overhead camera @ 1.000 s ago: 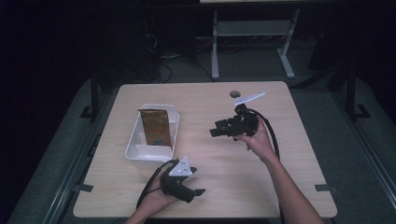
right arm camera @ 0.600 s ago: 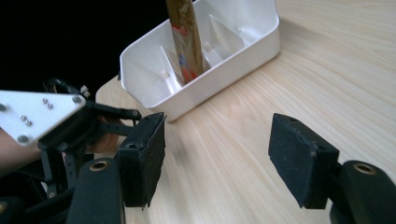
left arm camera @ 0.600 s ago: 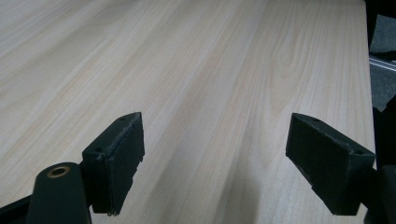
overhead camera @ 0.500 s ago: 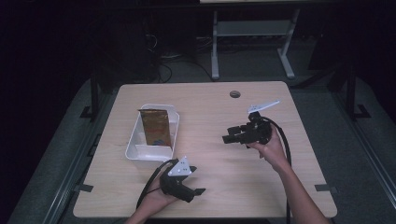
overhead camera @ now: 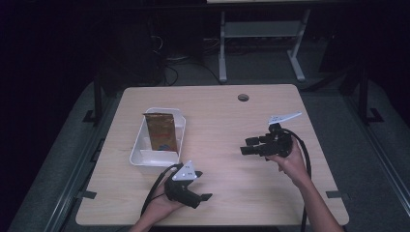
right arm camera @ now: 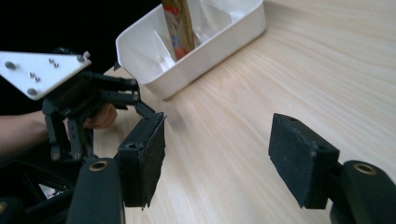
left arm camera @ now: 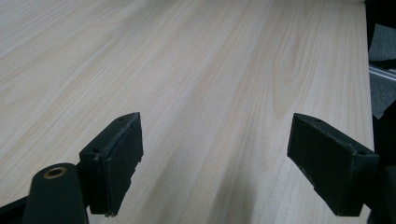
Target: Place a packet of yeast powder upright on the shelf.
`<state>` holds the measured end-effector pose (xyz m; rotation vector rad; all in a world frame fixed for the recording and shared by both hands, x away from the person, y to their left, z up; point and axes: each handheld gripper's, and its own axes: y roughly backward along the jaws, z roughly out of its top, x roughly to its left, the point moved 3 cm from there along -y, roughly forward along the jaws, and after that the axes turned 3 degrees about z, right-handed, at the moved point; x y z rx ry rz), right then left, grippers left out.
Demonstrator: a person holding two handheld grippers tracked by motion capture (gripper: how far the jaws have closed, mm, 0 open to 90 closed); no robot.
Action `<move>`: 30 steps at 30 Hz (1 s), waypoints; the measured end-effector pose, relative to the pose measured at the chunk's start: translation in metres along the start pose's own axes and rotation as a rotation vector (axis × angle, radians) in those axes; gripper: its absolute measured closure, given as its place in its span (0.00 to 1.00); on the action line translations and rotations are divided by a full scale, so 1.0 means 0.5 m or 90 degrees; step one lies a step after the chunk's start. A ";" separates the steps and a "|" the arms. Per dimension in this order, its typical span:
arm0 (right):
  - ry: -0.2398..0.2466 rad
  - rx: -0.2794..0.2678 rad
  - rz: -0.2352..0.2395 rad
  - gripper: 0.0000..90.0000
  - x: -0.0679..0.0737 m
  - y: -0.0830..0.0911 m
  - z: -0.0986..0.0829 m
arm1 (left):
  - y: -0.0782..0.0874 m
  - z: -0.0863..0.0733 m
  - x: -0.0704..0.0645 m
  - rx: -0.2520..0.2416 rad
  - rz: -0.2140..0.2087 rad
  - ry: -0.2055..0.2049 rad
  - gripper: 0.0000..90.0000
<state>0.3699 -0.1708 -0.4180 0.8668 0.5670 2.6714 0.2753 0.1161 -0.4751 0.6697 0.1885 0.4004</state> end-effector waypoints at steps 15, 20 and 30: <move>-0.017 0.010 -0.019 0.39 -0.003 0.037 -0.057 | -0.002 0.000 -0.002 0.002 -0.001 -0.003 0.20; -0.029 0.005 -0.018 0.40 -0.006 0.051 -0.081 | -0.002 0.000 -0.002 0.001 -0.003 0.004 0.20; -0.043 0.001 -0.027 0.40 -0.009 0.071 -0.114 | -0.002 0.000 -0.001 0.002 -0.006 0.007 0.20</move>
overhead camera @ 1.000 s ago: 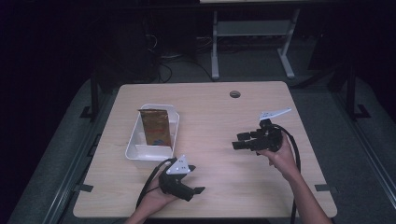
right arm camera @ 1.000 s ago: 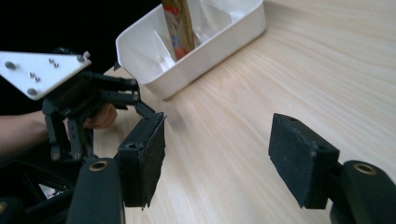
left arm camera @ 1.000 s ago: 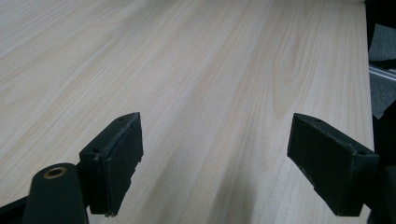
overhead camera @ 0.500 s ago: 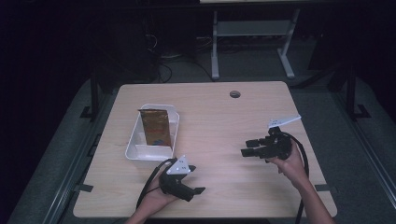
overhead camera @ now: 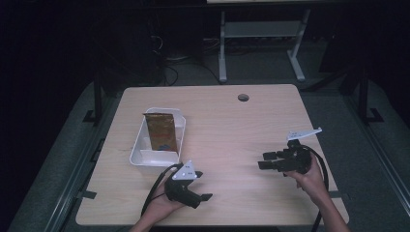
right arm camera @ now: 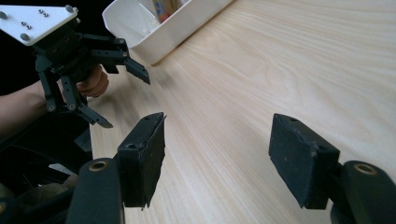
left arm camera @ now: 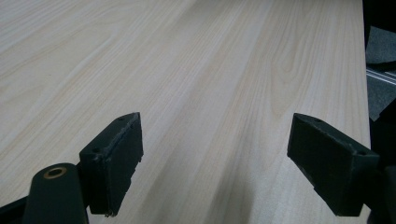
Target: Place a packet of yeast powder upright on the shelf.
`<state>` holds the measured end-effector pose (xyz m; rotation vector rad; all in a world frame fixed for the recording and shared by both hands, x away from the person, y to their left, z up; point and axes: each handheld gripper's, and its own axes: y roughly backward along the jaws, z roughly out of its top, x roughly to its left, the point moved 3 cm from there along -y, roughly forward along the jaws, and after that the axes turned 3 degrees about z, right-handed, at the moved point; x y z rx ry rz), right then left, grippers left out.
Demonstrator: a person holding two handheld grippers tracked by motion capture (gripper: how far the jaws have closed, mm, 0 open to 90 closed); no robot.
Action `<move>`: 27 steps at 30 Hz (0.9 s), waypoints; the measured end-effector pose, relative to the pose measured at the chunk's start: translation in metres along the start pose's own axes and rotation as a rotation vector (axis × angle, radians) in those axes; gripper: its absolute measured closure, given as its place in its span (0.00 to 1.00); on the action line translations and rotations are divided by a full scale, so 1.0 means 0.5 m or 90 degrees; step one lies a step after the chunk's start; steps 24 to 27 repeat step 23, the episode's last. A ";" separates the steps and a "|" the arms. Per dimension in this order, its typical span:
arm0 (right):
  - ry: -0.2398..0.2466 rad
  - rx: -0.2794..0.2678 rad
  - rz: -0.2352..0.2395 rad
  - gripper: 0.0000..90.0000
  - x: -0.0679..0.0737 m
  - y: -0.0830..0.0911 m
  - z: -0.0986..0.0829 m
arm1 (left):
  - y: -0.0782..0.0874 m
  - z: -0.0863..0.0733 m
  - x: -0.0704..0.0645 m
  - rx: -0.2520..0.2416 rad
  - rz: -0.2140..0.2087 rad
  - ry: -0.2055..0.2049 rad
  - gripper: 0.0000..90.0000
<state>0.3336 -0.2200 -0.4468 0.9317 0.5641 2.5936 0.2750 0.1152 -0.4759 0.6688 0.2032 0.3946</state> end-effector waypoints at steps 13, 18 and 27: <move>-0.017 -0.026 -0.005 0.40 -0.004 0.005 -0.047 | 0.001 0.000 0.002 0.005 0.002 0.000 0.20; -0.016 -0.006 -0.023 0.40 -0.002 -0.008 -0.066 | 0.000 -0.001 0.002 0.009 0.005 -0.001 0.20; -0.005 0.001 -0.029 0.40 0.008 -0.020 -0.066 | 0.003 -0.001 0.005 0.007 0.008 0.004 0.20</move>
